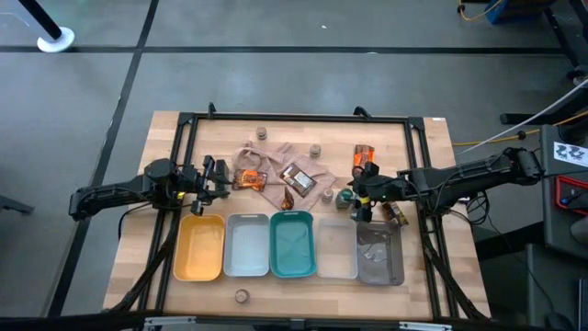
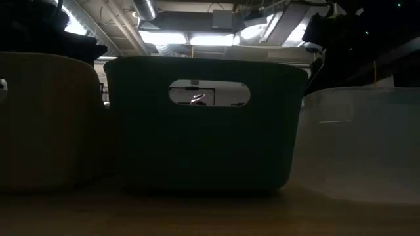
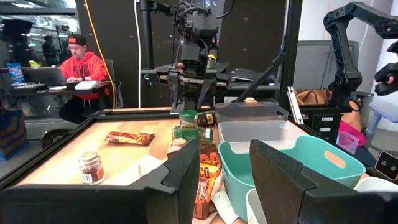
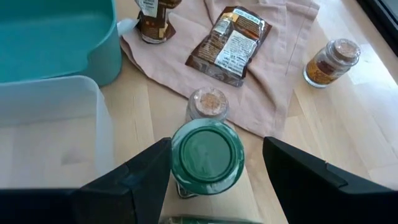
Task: Sort spices by type
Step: Put the green seasoning bottle into the transparent bin
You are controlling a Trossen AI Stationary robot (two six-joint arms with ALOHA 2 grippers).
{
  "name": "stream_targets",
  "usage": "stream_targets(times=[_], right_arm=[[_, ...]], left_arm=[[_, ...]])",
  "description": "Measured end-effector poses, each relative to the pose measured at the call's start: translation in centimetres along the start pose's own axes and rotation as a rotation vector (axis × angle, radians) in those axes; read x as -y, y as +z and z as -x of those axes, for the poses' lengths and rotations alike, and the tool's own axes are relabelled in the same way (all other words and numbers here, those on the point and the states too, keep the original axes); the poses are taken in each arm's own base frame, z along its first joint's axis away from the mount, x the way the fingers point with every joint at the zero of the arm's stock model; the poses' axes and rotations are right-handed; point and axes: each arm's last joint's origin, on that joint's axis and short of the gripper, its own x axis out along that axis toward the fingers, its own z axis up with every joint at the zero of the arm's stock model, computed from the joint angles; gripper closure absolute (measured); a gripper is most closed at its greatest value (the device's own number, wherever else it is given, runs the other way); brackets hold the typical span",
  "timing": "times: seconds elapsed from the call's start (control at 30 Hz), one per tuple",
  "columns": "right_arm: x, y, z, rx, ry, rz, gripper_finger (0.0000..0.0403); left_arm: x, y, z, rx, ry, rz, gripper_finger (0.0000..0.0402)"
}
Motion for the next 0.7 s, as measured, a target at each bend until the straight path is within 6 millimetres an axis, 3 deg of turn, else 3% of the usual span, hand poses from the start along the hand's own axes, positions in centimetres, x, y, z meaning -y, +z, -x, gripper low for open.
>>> stream_targets(times=[0.7], right_arm=[[1.2, 0.1, -0.4, -0.027, 0.082, -0.057, 0.015]], left_arm=[[0.0, 0.0, 0.0, 0.0, 0.001, 0.0, 0.027]])
